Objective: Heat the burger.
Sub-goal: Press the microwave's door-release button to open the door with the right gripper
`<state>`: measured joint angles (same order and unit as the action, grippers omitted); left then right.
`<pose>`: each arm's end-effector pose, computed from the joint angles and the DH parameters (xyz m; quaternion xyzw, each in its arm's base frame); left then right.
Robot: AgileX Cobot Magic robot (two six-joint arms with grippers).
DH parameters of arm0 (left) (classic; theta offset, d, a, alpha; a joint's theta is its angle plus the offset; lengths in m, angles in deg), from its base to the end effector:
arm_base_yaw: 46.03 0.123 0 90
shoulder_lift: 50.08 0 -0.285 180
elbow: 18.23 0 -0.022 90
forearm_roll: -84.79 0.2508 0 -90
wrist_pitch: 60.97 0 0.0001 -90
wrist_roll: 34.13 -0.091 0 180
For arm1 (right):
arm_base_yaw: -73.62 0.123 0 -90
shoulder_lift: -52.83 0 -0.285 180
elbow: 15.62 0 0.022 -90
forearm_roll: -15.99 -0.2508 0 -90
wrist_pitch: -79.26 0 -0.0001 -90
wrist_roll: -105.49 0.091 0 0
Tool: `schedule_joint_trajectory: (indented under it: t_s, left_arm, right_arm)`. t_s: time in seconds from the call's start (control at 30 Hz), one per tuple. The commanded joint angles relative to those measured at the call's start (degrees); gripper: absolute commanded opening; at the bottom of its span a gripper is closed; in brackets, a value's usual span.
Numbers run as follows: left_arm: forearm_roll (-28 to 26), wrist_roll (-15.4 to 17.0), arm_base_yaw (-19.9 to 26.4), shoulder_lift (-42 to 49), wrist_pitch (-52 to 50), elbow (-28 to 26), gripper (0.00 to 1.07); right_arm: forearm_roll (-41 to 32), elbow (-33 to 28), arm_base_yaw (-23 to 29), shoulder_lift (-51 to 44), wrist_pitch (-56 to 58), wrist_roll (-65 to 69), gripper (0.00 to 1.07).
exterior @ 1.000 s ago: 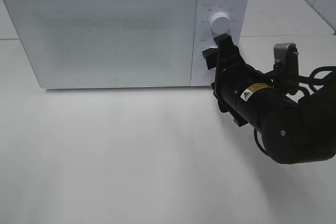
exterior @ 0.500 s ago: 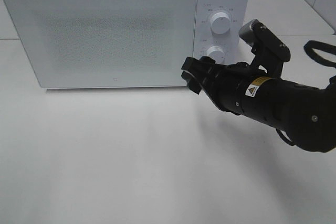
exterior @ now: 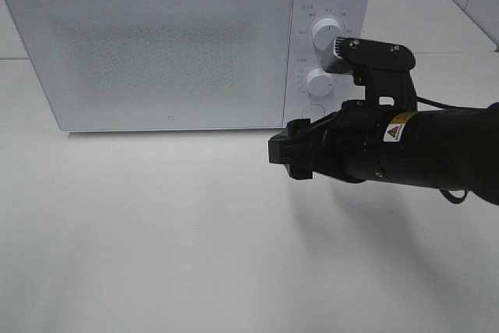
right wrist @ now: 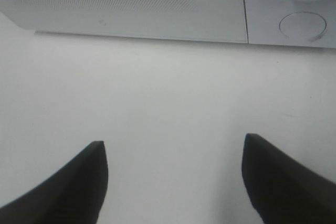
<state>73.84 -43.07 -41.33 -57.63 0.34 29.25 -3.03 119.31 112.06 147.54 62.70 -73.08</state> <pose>-0.0077 -0.0159 0.2829 0.0365 0.8450 -0.0323 0.5326 0.2223 0.1657 0.1789 -0.1220 0.8741 0.1917 0.4293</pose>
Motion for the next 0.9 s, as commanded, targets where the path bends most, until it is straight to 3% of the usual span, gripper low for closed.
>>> schedule_joint_trajectory:
  t_s: [0.03, 0.27, 0.37, 0.63, 0.9]
  left_arm:
    - [0.1, 0.2, -0.2, 1.0, 0.2, 0.1, 1.00]
    - [0.1, 0.2, -0.2, 1.0, 0.2, 0.1, 1.00]
    - [0.1, 0.2, -0.2, 1.0, 0.2, 0.1, 1.00]
    - [0.1, 0.2, -0.2, 1.0, 0.2, 0.1, 1.00]
    - [0.1, 0.2, -0.2, 1.0, 0.2, 0.1, 1.00]
  right_arm:
    - [4.2, 3.1, -0.3, -1.9, 10.7, -5.2, 0.70]
    - [13.1, 8.4, -0.3, -6.9, 29.5, -3.7, 0.70]
    - [13.5, 9.0, -0.3, -8.2, 31.7, -3.0, 0.70]
    - [17.9, 9.9, -0.3, -22.3, 38.9, -0.2, 0.81]
    - [21.7, 9.9, -0.3, -27.5, 49.0, 4.8, 0.79]
